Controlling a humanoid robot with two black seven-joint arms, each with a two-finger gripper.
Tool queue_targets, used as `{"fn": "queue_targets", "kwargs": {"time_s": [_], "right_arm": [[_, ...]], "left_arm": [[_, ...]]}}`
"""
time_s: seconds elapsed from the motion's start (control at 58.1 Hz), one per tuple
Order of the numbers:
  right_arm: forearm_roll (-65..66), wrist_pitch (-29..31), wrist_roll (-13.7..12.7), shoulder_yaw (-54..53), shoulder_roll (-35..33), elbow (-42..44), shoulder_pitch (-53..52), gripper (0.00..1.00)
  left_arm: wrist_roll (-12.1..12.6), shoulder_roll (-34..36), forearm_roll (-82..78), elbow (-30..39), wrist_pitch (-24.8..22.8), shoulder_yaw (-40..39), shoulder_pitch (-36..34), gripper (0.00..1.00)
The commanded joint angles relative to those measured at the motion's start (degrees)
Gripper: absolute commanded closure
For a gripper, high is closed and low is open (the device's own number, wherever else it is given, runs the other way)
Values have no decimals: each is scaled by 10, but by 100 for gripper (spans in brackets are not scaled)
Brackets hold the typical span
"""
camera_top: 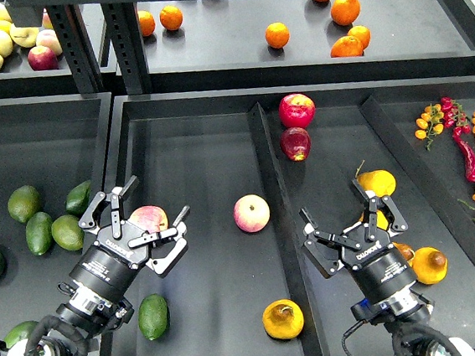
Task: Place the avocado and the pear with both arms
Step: 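Swing the left gripper over the green avocado in the middle bin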
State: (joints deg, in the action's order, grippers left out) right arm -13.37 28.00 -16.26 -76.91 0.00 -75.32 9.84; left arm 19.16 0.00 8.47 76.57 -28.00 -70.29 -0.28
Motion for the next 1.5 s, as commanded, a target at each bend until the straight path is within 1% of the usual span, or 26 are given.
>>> {"fn": "queue_targets", "kwargs": {"time_s": [0.0,0.12,0.155,0.224,0.31,0.344,0.413,0.447,0.602,0.671,0.688,0.774,0.808,0.826,0.843,0.894,0.998,1.101,1.324,1.479], "right_arm": [[0,-5,0,0,0,0,-5,1],[-1,-37,1,-9,0,0,-16,1],[-1,-48,1,-12,0,0,-25,1],[-1,-59,1,-13,0,0,-35,1],[-1,-70,1,-20,0,1,-50,1],[-1,-73,1,-22,0,1,-54,1],[-2,-89,1,-27,0,2,-65,1],[-2,-96,2,-31,0,2,-69,1],[-2,-134,1,-57,0,4,-89,1],[-1,-159,1,-78,0,10,-105,1],[-1,-160,1,-79,0,11,-106,1],[-1,-180,1,-102,0,20,-127,1],[-1,-185,1,-109,0,25,-135,1],[-1,-189,1,-117,0,28,-145,1],[-1,-189,1,-117,0,28,-146,1],[-1,-189,1,-119,0,31,-153,1],[-1,-189,1,-120,0,43,-162,1],[0,-189,1,-128,0,55,-177,1],[0,-209,1,-174,0,74,-213,1],[0,-209,1,-177,0,75,-214,1]], "left_arm": [[2,0,-31,0,0,2,-9,1],[18,0,-70,2,0,8,-22,1],[26,0,-86,2,0,15,-36,1],[33,4,-107,2,0,28,-55,1],[40,50,-129,4,0,51,-85,1],[46,67,-130,6,0,60,-97,1],[67,106,-131,6,0,87,-126,1],[72,119,-131,6,0,96,-134,1],[77,183,-135,9,0,148,-175,1],[77,227,-148,8,0,197,-222,1],[79,230,-149,8,0,203,-226,1],[88,273,-167,5,0,270,-295,1],[88,286,-172,3,0,299,-327,1],[88,302,-171,3,0,343,-375,1],[88,303,-171,4,0,350,-382,1],[88,315,-172,4,0,393,-435,1],[88,322,-173,2,0,464,-511,1],[88,323,-172,3,0,532,-574,1],[88,321,-191,7,0,657,-672,1],[88,315,-257,2,0,746,-734,1]]}}
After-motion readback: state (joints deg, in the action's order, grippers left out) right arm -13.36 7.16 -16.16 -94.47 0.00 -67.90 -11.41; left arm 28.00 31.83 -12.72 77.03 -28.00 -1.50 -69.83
